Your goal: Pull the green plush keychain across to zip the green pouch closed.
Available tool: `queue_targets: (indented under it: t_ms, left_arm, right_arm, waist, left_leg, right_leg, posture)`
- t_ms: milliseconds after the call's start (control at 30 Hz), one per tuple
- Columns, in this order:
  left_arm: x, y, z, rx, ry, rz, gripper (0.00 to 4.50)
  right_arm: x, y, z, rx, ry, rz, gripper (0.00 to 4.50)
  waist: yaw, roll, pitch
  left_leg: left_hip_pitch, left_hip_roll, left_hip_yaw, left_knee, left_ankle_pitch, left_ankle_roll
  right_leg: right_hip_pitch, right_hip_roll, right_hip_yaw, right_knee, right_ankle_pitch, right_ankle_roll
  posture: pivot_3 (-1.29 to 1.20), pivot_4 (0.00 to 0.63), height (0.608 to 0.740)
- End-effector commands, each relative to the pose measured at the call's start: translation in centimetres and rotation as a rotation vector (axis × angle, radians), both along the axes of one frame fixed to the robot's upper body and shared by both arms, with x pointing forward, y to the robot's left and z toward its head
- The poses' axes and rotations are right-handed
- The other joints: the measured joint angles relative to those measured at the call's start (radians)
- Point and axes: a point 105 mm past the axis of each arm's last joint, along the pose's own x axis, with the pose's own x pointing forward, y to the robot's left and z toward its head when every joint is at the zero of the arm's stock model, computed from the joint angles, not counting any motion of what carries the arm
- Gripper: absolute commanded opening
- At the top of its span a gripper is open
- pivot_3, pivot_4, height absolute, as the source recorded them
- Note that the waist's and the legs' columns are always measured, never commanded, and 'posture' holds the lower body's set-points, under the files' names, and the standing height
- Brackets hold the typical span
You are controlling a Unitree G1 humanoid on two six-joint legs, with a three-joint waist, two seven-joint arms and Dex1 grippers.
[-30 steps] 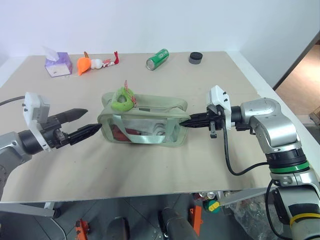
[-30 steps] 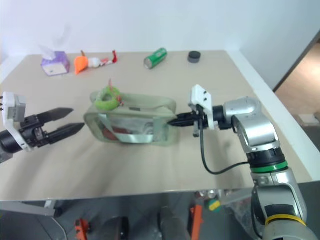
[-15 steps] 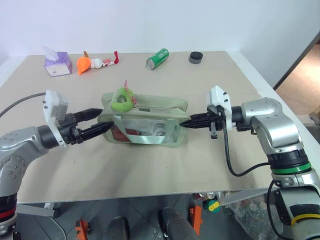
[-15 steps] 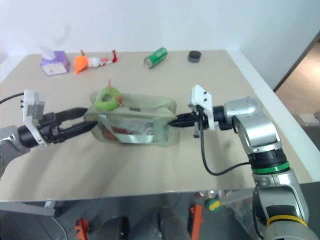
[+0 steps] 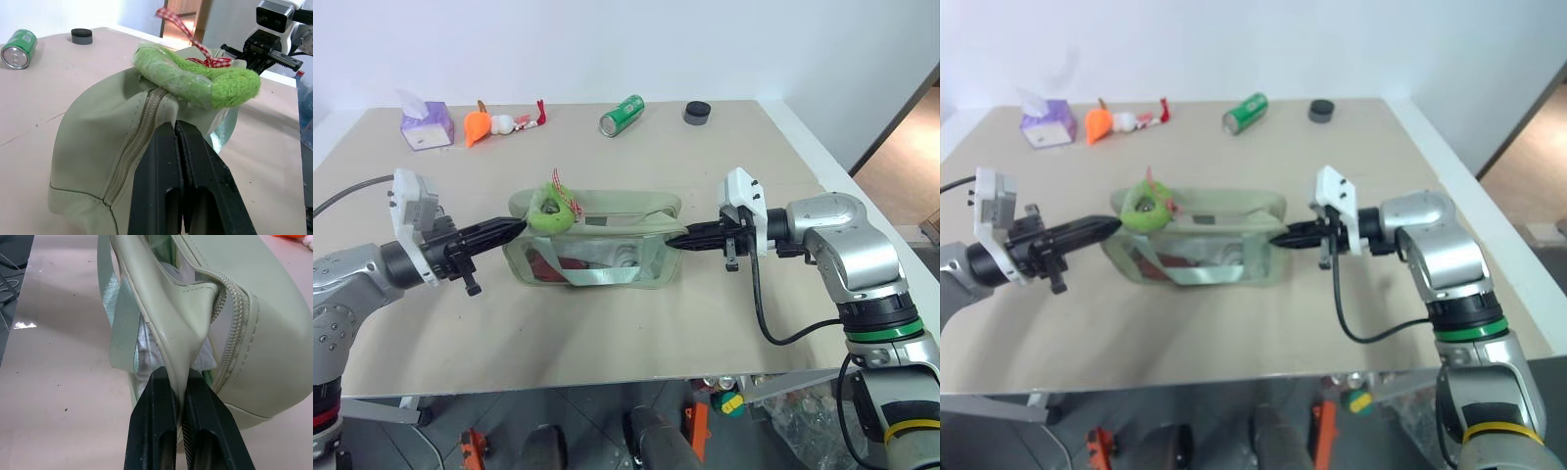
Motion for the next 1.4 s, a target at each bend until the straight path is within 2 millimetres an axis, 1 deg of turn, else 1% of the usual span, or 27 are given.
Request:
queue_targets:
  t_ms: [33,67,167,267,367,567,633,767,900,967,1100,1167,1367,1400]
  left_arm:
    - [-0.3,0.3,1.5,0.013,-0.060,0.028,0.01]
    - [0.0,0.7,1.5,-0.005,-0.045,0.051,0.01]
    - [0.2,1.3,1.6,-0.034,-0.029,0.069,0.85]
    - [0.2,1.4,1.7,-0.027,-0.040,0.081,1.91]
    - [0.1,1.5,1.5,-0.016,-0.044,0.093,2.89]
    - [-0.8,1.7,1.4,-0.022,-0.030,0.064,2.89]
    - [-0.9,1.9,1.0,-0.008,-0.018,0.066,2.89]
    - [-0.7,2.1,-0.3,0.019,0.019,0.074,2.89]
    - [-0.5,1.7,-1.8,0.049,0.055,0.063,2.89]
    - [0.0,1.5,-2.4,0.063,0.062,0.068,2.89]
    - [0.9,1.3,-2.3,0.059,0.049,0.068,2.89]
    - [1.2,1.3,-2.1,0.047,0.039,0.071,2.37]
    - [1.1,1.1,-0.9,0.026,0.004,0.052,0.41]
    - [0.9,1.1,-0.7,0.023,-0.001,0.048,0.03]
  right_arm:
    - [-0.3,0.7,0.6,0.002,-0.027,0.038,0.00]
    - [-0.3,0.7,0.5,0.001,-0.028,0.040,0.00]
    - [-0.3,0.8,0.5,0.000,-0.029,0.043,0.00]
    - [-0.3,0.8,0.6,-0.002,-0.029,0.045,0.00]
    - [-0.3,0.8,0.6,-0.004,-0.030,0.046,0.00]
    - [-0.2,0.8,0.6,-0.004,-0.032,0.046,0.00]
    - [-0.2,0.8,0.6,-0.004,-0.032,0.046,0.00]
    - [-0.3,0.8,0.6,-0.003,-0.031,0.046,0.00]
    - [-0.3,0.8,0.6,-0.002,-0.030,0.047,0.00]
    - [-0.3,0.8,0.5,-0.002,-0.029,0.046,0.00]
    - [-0.3,0.7,0.5,-0.001,-0.028,0.044,0.00]
    - [-0.4,0.7,0.4,-0.003,-0.026,0.043,0.00]
    - [-0.5,0.6,0.3,-0.004,-0.023,0.040,0.00]
    - [-0.5,0.6,0.3,-0.005,-0.022,0.039,0.00]
  waist:
    - [0.000,0.000,0.000]
    - [0.000,0.000,0.000]
    - [0.000,0.000,0.000]
    - [0.000,0.000,0.000]
    - [0.000,0.000,0.000]
    - [0.000,0.000,0.000]
    - [0.000,0.000,0.000]
    - [0.000,0.000,0.000]
    - [0.000,0.000,0.000]
    - [0.000,0.000,0.000]
    - [0.000,0.000,0.000]
    - [0.000,0.000,0.000]
    - [0.000,0.000,0.000]
    - [0.000,0.000,0.000]
  left_leg:
    - [0.000,0.000,0.000,0.000,0.000,0.000]
    - [0.000,0.000,0.000,0.000,0.000,0.000]
    - [0.000,0.000,0.000,0.000,0.000,0.000]
    - [0.000,0.000,0.000,0.000,0.000,0.000]
    - [0.000,0.000,0.000,0.000,0.000,0.000]
    - [0.000,0.000,0.000,0.000,0.000,0.000]
    - [0.000,0.000,0.000,0.000,0.000,0.000]
    - [0.000,0.000,0.000,0.000,0.000,0.000]
    - [0.000,0.000,0.000,0.000,0.000,0.000]
    - [0.000,0.000,0.000,-0.001,0.000,0.000]
    - [0.000,0.000,0.000,-0.001,0.000,0.000]
    - [0.000,0.000,0.000,-0.001,0.000,0.000]
    - [0.000,0.000,0.000,-0.001,0.000,0.000]
    - [0.000,0.000,0.000,-0.001,0.000,0.000]
  right_leg:
    - [0.000,0.000,0.000,0.000,0.000,0.000]
    - [0.000,0.000,0.000,0.000,0.000,0.000]
    - [0.000,0.000,0.000,0.000,0.000,0.000]
    - [0.000,0.000,0.000,0.000,0.000,0.000]
    - [0.000,0.000,0.000,0.000,0.000,0.000]
    - [0.000,0.000,0.000,0.000,0.000,0.000]
    - [0.000,0.000,0.000,0.000,0.000,0.000]
    - [0.000,0.000,0.000,0.000,0.000,-0.001]
    - [0.000,0.000,0.000,0.000,0.000,-0.001]
    - [0.000,0.000,0.000,0.000,0.000,-0.001]
    - [0.000,0.000,0.000,0.000,0.000,-0.001]
    - [0.000,0.000,0.000,0.000,0.000,-0.001]
    - [0.000,0.000,0.000,0.000,0.000,-0.001]
    - [0.000,0.000,0.000,0.000,0.000,-0.001]
  posture:
    - [0.00,0.150,0.740]
    - [0.00,0.150,0.740]
    - [0.00,0.150,0.740]
    - [0.00,0.150,0.740]
    - [0.00,0.150,0.740]
    - [0.00,0.150,0.740]
    - [0.00,0.150,0.740]
    - [0.00,0.150,0.740]
    - [0.00,0.150,0.740]
    - [0.00,0.150,0.740]
    - [0.00,0.150,0.740]
    - [0.00,0.150,0.740]
    - [0.00,0.150,0.740]
    - [0.00,0.150,0.740]
